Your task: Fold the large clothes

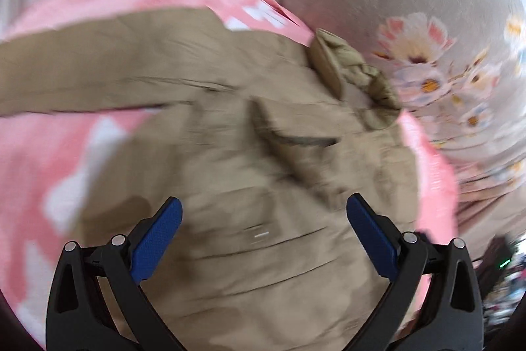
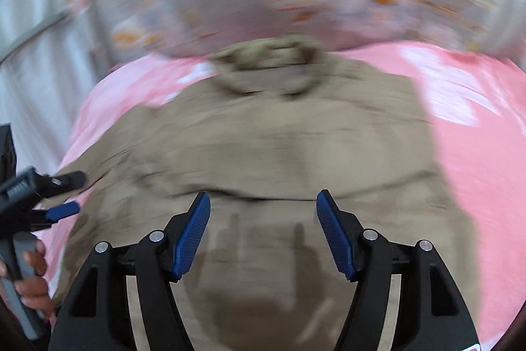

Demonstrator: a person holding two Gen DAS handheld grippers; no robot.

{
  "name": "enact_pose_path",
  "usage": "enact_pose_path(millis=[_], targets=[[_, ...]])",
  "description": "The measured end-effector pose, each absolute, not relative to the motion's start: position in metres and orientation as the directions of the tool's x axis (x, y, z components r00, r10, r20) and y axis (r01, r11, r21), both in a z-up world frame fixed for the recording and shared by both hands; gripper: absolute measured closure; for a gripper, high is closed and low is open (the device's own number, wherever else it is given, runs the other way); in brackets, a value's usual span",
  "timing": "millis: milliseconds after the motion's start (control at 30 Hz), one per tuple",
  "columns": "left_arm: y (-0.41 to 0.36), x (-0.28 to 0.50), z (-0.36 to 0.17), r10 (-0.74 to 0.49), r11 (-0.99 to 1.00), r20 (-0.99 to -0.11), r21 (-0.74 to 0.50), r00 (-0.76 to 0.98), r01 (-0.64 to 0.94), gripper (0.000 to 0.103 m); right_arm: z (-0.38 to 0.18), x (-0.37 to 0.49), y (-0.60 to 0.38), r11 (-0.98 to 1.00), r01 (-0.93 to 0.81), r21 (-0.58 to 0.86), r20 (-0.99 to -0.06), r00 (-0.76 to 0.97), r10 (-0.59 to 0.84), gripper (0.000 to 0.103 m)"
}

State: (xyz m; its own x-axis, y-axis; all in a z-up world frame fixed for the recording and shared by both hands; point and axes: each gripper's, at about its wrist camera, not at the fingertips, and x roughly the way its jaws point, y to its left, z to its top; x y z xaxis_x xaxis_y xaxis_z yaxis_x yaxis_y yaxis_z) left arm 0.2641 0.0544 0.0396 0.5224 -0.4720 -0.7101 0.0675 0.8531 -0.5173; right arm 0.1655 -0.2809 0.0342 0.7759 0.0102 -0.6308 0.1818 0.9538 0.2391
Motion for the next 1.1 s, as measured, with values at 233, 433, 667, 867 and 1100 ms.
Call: enact_pose_path(millis=[233,433,667,867,1100], targets=[[0.003,0.316,0.01,-0.522,0.825,-0.751,-0.565,0.405,0.014,0.007,0.019,0.165,-0.37,0.854,0.371,0.366,-0.65,0.758,-0.051,0.039],[0.001,0.329,0.004,-0.492,0.847,-0.771,-0.531,0.404,0.019,0.076,-0.005,0.193,-0.409,0.75,0.394,0.531,-0.657,0.751,0.07,0.045],[0.013,0.343,0.031,-0.393,0.899,-0.735,-0.433,0.552,0.064,0.096,-0.023,0.233,-0.422,0.633,0.389,0.669,-0.63,0.749,0.205,0.095],[0.003,0.343,0.016,-0.322,0.941,-0.753,-0.321,0.573,0.106,0.096,0.015,0.226,-0.398,0.772,0.363,0.521,-0.575,0.818,0.004,0.101],[-0.006,0.335,-0.019,-0.26,0.964,-0.755,-0.235,0.603,0.122,0.094,-0.017,0.244,-0.38,0.849,0.425,0.313,-0.715,0.694,-0.083,0.1]])
